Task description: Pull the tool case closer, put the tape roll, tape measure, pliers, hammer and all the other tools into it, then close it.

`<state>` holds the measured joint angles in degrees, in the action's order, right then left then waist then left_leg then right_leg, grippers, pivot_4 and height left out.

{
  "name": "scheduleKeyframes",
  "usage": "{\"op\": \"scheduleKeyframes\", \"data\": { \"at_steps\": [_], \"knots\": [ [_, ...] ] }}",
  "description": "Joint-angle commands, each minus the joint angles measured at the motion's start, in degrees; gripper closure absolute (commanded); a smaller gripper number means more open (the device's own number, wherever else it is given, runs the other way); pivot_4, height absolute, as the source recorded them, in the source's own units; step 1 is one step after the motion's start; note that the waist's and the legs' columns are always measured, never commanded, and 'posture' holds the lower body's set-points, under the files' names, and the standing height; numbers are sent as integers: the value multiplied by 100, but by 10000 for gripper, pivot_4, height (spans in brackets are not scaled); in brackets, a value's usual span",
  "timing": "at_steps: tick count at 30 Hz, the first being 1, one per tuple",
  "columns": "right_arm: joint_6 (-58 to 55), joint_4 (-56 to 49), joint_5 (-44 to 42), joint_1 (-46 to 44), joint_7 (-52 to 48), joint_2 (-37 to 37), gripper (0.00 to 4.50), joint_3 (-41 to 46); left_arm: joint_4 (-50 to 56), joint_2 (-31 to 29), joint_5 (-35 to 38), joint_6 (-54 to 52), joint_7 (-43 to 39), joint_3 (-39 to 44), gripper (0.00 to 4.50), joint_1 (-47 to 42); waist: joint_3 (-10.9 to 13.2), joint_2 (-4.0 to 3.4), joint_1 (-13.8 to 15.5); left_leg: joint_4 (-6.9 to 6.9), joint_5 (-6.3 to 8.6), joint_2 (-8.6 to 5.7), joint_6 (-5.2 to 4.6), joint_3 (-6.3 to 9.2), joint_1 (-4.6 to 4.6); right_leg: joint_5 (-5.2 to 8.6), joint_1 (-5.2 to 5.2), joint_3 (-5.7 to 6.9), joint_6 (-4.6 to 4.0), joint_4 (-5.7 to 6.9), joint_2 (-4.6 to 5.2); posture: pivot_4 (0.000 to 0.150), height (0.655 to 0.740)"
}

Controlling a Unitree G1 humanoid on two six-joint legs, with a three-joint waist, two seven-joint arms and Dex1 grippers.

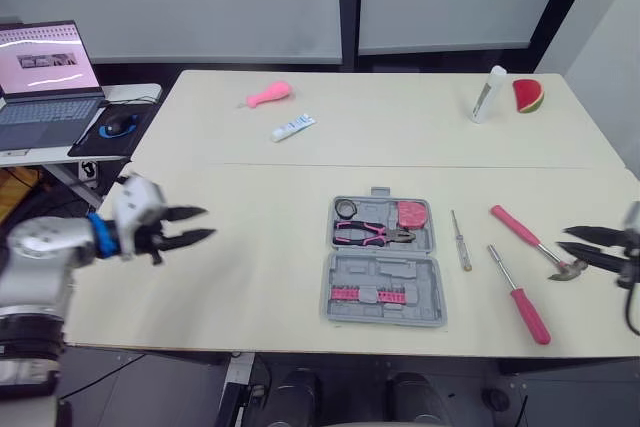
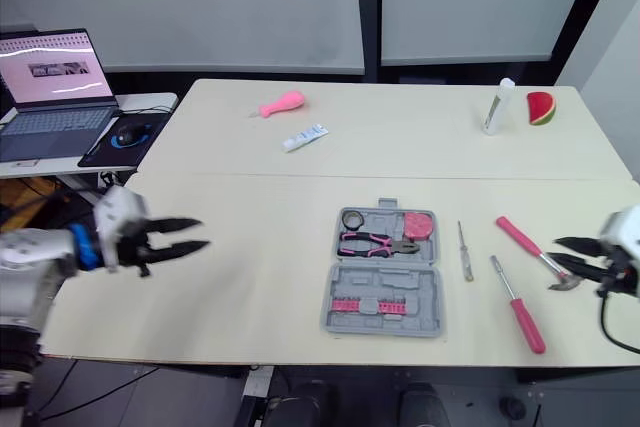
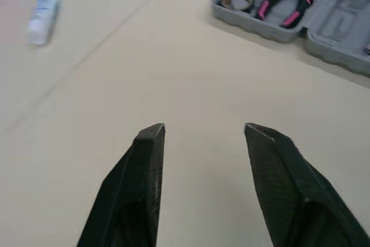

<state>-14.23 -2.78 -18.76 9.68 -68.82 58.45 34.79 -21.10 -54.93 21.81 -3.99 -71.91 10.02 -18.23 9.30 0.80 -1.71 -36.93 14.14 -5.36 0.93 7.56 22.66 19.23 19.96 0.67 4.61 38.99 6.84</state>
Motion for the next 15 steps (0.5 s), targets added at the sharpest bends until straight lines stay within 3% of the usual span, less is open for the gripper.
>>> {"op": "scheduleKeyframes", "data": {
  "at_steps": [1, 5, 8, 11, 15],
  "knots": [
    [442, 522, 41, 21, -10, 142, 24433, 515, -119, -85, 74, -205, 121, 321, 12448, 96, -1, -2, -1, 1, 0, 0, -1, -2, -8, 0, -6, -1, 0, 1, 0, 1500, 7400],
    [920, 1398, 151, -76, 194, 89, 16133, 610, -772, -24, -218, 249, 391, 442, 202, 214, 0, 0, -40, 10, 0, 6, 0, -8, -10, 1, 2, -7, -1, 4, -4, 1500, 7400],
    [1116, 1928, 183, -166, 347, 75, 9833, 626, -914, 37, -255, 415, 422, 451, 0, 315, 1, 1, -43, 10, 0, 4, 0, -11, -3, 1, 7, -9, -1, 1, -1, 1500, 7400],
    [1304, 2356, 223, -197, 434, 118, 137, 605, -914, 94, -265, 448, 500, 490, 0, 334, 1, 1, -17, 10, 0, 4, 0, -10, -2, 1, 7, -7, -1, 1, 0, 1500, 7400],
    [1573, 2777, 304, -131, 509, 179, 137, 567, -885, 124, -253, 481, 598, 574, 0, 388, 1, 1, -16, 8, 0, 3, 0, -10, 1, 1, 8, -8, -1, 1, 1, 1500, 7400]
  ]
}}
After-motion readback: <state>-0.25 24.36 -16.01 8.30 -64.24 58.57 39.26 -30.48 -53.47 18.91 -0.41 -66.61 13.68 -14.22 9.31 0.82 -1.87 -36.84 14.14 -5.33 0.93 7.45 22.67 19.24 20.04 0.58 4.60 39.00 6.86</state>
